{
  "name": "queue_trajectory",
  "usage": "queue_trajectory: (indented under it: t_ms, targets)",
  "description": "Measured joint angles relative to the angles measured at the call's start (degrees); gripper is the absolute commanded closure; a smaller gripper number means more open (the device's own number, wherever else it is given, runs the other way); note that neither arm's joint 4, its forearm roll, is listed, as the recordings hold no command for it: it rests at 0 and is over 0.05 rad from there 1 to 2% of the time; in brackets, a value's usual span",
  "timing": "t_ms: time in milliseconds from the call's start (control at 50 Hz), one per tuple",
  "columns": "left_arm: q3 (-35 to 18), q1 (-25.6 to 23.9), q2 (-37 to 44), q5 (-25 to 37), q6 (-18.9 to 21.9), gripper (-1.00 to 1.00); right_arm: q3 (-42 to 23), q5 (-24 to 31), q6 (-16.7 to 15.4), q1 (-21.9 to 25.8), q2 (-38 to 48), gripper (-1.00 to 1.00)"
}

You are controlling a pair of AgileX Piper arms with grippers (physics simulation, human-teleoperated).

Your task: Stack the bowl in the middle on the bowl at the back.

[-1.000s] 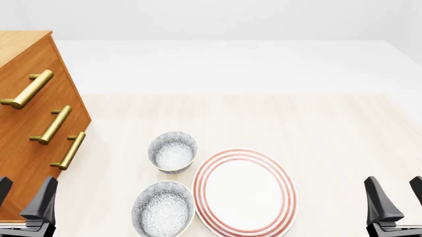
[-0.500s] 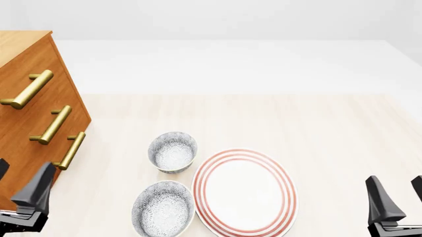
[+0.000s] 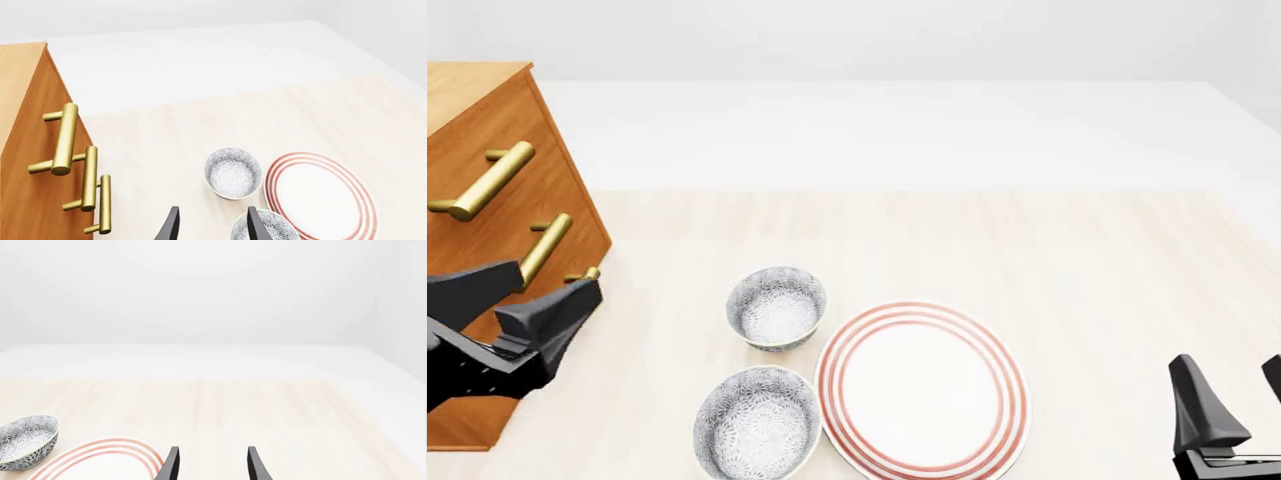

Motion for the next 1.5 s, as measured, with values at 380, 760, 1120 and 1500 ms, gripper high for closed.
queue_trajectory:
  t_ms: [380,760,1120,1500]
  targets:
    - [-7.7,-6.6,12.7,11.8,-7.0,-1.00,-0.1,-0.2,-0.3,0.1,0.3,-1.00]
    - [-5.4,-9.2,20.9,11.1,-8.7,-1.00,-0.1,-0.1,-0.1,0.0,0.2,-1.00]
    - [-1.3,-14.2,28.4,7.5,-9.6,-1.00,0.1,0.0,0.0,-0.1,-0.1,-1.00]
    - [3.0,-15.4,34.1,1.4,-9.7,-1.00,0.2,0.0,0.2,-0.2,-0.1,-1.00]
